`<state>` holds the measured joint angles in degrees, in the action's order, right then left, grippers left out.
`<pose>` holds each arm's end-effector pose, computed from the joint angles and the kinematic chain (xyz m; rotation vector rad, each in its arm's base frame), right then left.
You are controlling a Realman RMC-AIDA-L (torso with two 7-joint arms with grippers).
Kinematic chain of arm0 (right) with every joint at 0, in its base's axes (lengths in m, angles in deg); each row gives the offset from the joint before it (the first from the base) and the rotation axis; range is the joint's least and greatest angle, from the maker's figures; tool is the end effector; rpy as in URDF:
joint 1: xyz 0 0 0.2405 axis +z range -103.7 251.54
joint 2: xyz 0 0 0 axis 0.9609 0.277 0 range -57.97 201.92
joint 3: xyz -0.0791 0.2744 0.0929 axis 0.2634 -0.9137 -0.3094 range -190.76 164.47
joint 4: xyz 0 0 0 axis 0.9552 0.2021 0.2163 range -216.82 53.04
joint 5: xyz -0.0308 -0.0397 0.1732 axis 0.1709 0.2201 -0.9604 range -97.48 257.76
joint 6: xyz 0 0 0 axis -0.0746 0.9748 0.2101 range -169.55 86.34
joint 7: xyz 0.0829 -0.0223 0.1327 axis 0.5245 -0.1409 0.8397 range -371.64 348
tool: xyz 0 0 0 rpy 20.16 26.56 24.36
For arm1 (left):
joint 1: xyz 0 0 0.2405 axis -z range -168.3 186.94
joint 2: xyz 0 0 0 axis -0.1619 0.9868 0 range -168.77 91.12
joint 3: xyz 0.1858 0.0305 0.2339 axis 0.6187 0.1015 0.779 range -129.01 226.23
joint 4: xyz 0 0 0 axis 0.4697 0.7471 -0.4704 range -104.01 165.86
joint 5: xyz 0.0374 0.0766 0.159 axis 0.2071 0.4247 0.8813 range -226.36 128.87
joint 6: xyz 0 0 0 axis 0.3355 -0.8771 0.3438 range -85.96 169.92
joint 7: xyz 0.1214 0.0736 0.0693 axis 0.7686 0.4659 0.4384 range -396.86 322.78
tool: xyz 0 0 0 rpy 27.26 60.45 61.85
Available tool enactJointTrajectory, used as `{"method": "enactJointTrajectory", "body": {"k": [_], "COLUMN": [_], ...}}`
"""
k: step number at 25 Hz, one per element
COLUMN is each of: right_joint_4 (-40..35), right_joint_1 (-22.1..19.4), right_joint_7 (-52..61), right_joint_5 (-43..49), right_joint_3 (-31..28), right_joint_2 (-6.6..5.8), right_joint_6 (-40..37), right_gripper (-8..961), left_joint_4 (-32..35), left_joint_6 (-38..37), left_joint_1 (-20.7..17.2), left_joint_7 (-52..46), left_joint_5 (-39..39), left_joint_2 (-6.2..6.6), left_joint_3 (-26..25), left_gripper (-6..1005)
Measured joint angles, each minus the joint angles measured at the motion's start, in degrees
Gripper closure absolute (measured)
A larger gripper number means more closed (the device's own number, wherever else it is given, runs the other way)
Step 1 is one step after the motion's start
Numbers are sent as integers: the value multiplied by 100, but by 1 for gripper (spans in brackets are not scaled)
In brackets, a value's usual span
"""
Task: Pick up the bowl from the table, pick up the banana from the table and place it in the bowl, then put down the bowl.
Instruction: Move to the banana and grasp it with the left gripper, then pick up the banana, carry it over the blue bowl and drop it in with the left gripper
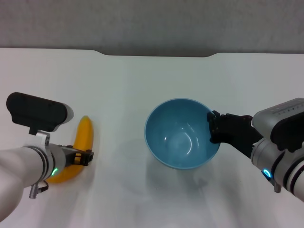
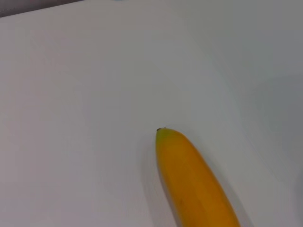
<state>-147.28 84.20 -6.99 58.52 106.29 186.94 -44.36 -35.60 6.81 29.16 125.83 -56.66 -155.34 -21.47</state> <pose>0.2770 0.3264 -0.0791 -2.0427 0.7950 0.4153 -0.3080 0.3546 -0.0716 -1.9605 -1.0480 0.1223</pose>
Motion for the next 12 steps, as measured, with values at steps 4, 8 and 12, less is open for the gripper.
{"method": "enactJointTrajectory", "body": {"k": [4, 8, 12], "right_joint_4": [0, 1, 5], "right_joint_1": [0, 0, 0], "right_joint_7": [0, 0, 0], "right_joint_5": [0, 0, 0], "right_joint_3": [0, -3, -11], "right_joint_2": [0, 0, 0], "right_joint_6": [-6, -6, -6], "right_gripper": [895, 894, 893], "left_joint_4": [0, 0, -61], "left_joint_6": [89, 133, 178], "left_joint_1": [-21, -30, -70], "left_joint_7": [0, 0, -1], "left_joint_5": [43, 45, 62], "left_joint_2": [-14, -22, -21], "left_joint_3": [16, 19, 20], "left_gripper": [487, 487, 487]}}
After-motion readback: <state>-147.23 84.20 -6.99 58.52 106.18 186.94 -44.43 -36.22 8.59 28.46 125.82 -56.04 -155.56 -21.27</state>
